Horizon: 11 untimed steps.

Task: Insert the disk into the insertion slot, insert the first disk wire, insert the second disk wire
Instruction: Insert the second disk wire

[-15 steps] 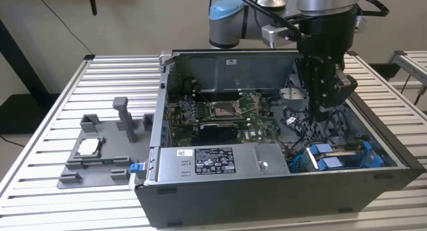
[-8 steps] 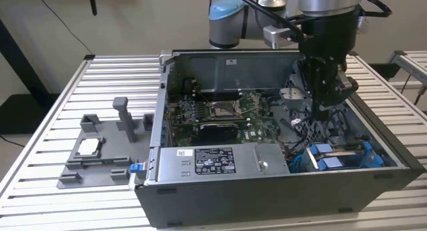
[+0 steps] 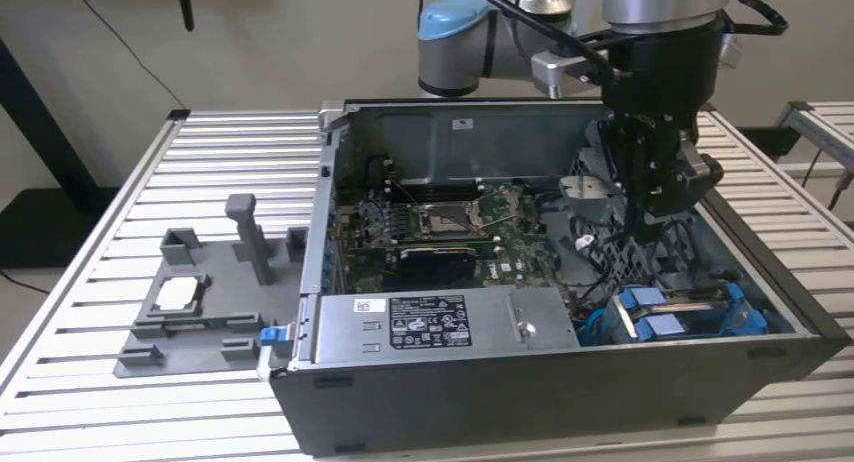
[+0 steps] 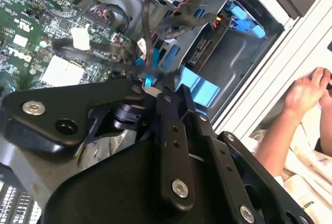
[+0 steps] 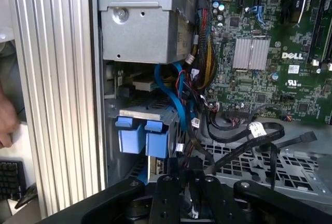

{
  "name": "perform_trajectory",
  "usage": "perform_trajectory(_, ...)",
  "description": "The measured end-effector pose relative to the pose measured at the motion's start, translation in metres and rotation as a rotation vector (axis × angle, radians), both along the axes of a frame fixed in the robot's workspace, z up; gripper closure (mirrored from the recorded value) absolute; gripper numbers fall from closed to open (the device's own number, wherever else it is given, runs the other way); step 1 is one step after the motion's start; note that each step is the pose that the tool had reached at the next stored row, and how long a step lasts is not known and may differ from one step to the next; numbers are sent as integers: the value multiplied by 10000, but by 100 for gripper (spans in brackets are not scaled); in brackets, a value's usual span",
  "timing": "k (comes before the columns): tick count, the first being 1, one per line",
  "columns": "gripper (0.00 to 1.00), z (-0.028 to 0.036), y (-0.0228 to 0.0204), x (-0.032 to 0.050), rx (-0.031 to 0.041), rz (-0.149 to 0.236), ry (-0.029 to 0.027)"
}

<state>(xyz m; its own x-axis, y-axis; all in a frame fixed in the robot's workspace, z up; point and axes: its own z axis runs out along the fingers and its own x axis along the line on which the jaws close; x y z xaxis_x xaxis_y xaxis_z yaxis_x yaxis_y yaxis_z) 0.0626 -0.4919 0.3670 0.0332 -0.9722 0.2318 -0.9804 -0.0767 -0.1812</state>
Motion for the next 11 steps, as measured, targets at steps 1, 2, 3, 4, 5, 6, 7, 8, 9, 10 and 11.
perform_trajectory(1,76,0,0,1,-3,-1,4)
perform_trajectory(2,76,-3,0,1,-7,-2,4)
perform_trajectory(3,76,-8,0,1,-6,-2,3)
perform_trajectory(4,76,-15,-1,2,-6,-1,3)
perform_trajectory(5,76,-23,0,2,-7,-1,4)
perform_trajectory(6,76,-30,0,2,-8,0,4)
perform_trajectory(7,76,-32,0,2,-6,0,3)
perform_trajectory(8,76,-32,0,2,6,-1,2)
perform_trajectory(9,76,-34,-1,2,40,-1,1)
perform_trajectory(10,76,-36,-2,2,85,-1,0)
perform_trajectory(11,76,-35,-7,3,124,0,0)
